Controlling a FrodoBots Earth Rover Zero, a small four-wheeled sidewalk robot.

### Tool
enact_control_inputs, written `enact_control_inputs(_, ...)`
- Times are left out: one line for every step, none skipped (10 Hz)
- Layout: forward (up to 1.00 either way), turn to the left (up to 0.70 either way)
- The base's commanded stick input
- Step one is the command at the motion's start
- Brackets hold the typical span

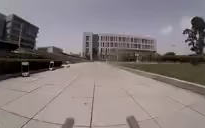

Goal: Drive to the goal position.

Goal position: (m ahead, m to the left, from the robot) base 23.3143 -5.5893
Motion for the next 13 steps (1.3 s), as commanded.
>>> enact_control_inputs(0.70, 0.00)
enact_control_inputs(0.70, 0.00)
enact_control_inputs(0.70, 0.00)
enact_control_inputs(0.70, 0.00)
enact_control_inputs(0.70, 0.00)
enact_control_inputs(0.70, 0.00)
enact_control_inputs(0.70, 0.00)
enact_control_inputs(0.70, 0.00)
enact_control_inputs(0.70, 0.00)
enact_control_inputs(0.70, 0.00)
enact_control_inputs(0.70, 0.00)
enact_control_inputs(0.70, 0.00)
enact_control_inputs(0.70, 0.00)
